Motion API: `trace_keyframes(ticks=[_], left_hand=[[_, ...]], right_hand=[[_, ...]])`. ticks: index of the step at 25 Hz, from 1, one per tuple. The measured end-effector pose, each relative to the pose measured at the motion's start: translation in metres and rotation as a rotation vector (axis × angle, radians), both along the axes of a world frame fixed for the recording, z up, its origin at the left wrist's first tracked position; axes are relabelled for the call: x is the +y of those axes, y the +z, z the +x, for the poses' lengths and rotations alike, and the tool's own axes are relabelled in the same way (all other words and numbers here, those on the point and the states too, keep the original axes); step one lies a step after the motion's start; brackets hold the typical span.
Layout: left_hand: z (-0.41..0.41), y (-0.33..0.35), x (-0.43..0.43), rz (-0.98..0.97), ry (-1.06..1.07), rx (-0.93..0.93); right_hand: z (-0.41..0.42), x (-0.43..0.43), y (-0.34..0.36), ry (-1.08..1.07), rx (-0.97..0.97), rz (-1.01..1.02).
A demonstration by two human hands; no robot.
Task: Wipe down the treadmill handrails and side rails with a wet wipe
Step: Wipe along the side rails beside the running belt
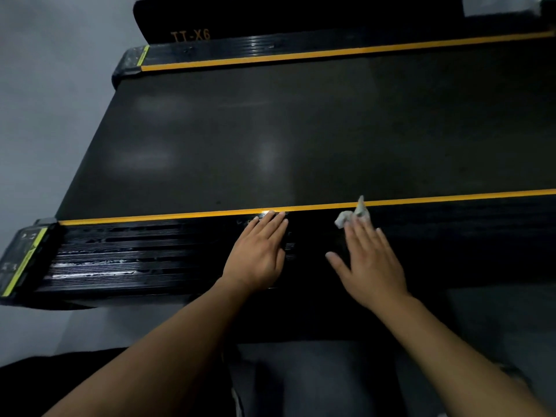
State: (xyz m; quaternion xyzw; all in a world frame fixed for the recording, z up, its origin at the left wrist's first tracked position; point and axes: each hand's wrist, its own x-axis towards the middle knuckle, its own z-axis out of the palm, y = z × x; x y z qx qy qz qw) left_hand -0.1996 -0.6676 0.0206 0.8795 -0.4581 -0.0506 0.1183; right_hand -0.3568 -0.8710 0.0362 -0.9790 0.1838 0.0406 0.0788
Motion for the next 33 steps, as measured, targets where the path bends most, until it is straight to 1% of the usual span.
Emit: trace_keyframes(ticks=[2, 3, 4, 6, 7, 8, 10, 12, 14, 15, 16, 17, 19, 20, 21, 24, 25, 26, 28, 30, 31, 33], left_hand=[[-0.002, 0.000, 0.000, -0.001, 0.002, 0.006], [-0.003, 0.001, 0.000, -0.002, 0.002, 0.007], [-0.003, 0.001, 0.000, -0.002, 0.001, 0.006], [-0.001, 0.001, 0.000, 0.000, 0.006, -0.001], [-0.001, 0.000, 0.000, 0.000, 0.008, -0.005], [-0.001, 0.000, 0.000, 0.000, 0.011, -0.009], [-0.003, 0.002, 0.000, -0.002, 0.008, -0.013], [-0.005, 0.004, -0.001, 0.004, 0.001, -0.015], [-0.004, 0.003, -0.001, 0.011, 0.000, -0.023], [-0.003, 0.003, -0.001, 0.008, 0.004, -0.028], [-0.003, 0.003, 0.000, 0.002, 0.005, -0.032], [-0.003, 0.003, 0.000, -0.003, 0.004, -0.036], [-0.005, 0.003, 0.000, -0.009, 0.000, -0.038], [-0.005, 0.003, 0.000, -0.009, -0.002, -0.041], [-0.006, 0.004, -0.001, -0.008, -0.003, -0.048], [-0.007, 0.007, -0.003, 0.022, 0.001, -0.071], [-0.007, 0.008, -0.003, 0.039, 0.005, -0.076], [-0.009, 0.010, -0.005, 0.050, 0.018, -0.076], [-0.016, 0.014, -0.015, 0.046, 0.025, -0.057], [-0.028, 0.018, -0.033, 0.032, -0.036, -0.036], [-0.034, 0.019, -0.043, 0.029, -0.064, -0.025], [-0.042, 0.020, -0.061, 0.029, -0.078, 0.004]], right_hand=[[-0.007, 0.021, -0.010, 0.124, -0.015, -0.044], [-0.012, 0.022, -0.012, 0.153, -0.030, -0.065], [-0.014, 0.016, -0.011, 0.138, -0.042, -0.068], [-0.018, 0.000, -0.007, 0.000, -0.080, -0.028], [-0.019, 0.001, -0.006, -0.036, -0.073, -0.026], [-0.021, 0.009, -0.006, -0.021, -0.074, -0.034], [-0.029, 0.036, -0.013, 0.080, -0.084, -0.049], [-0.038, 0.036, -0.017, 0.131, -0.112, -0.099], [-0.042, 0.013, -0.015, 0.016, -0.132, -0.119], [-0.042, 0.009, -0.014, -0.062, -0.131, -0.116], [-0.042, 0.012, -0.014, -0.096, -0.140, -0.109], [-0.040, 0.023, -0.016, -0.071, -0.157, -0.090], [-0.042, 0.053, -0.026, 0.060, -0.174, -0.078], [-0.045, 0.057, -0.029, 0.121, -0.175, -0.102], [-0.047, 0.051, -0.028, 0.137, -0.173, -0.121], [-0.056, 0.023, -0.023, -0.051, -0.205, -0.117], [-0.058, 0.025, -0.022, -0.078, -0.207, -0.101], [-0.058, 0.033, -0.025, -0.051, -0.214, -0.090], [-0.062, 0.054, -0.031, 0.092, -0.221, -0.099], [-0.067, 0.045, -0.030, 0.173, -0.233, -0.159], [-0.070, 0.033, -0.028, 0.145, -0.247, -0.177], [-0.077, 0.017, -0.026, 0.018, -0.267, -0.153]])
